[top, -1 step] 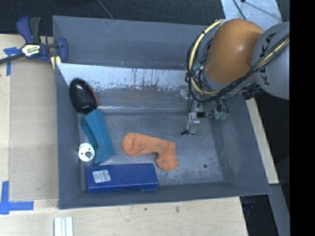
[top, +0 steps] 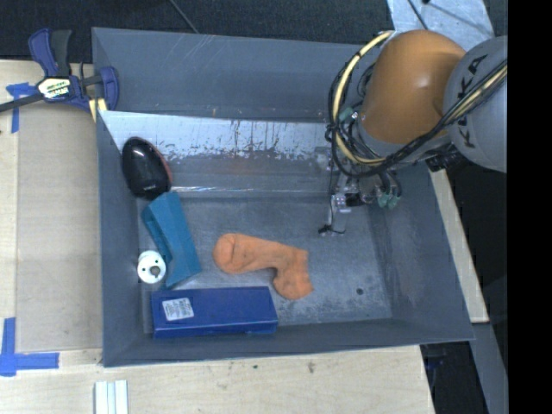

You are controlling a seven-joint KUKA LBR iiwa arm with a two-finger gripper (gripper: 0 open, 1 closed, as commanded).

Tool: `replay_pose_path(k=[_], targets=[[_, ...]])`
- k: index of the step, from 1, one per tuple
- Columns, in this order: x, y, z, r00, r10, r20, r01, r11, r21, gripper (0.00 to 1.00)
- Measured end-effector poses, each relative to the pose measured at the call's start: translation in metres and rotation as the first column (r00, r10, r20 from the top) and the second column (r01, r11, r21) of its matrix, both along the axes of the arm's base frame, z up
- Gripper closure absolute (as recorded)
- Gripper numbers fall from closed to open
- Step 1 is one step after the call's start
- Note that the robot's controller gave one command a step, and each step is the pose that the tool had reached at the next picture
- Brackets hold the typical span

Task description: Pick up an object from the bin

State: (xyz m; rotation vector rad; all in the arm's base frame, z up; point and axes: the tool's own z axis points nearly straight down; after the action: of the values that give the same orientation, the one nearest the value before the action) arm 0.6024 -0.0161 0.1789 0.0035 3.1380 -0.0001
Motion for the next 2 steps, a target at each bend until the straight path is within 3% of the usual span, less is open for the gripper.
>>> replay_pose_path(k=[1,2], targets=[[-0.005,0.043,-0.034,1.000,0.017,0.005,-0.017,1.000,-0.002,0.00],[-0.032,0.073,-0.082,0.997,0.073,0.002,-0.073,0.997,0.005,0.00]])
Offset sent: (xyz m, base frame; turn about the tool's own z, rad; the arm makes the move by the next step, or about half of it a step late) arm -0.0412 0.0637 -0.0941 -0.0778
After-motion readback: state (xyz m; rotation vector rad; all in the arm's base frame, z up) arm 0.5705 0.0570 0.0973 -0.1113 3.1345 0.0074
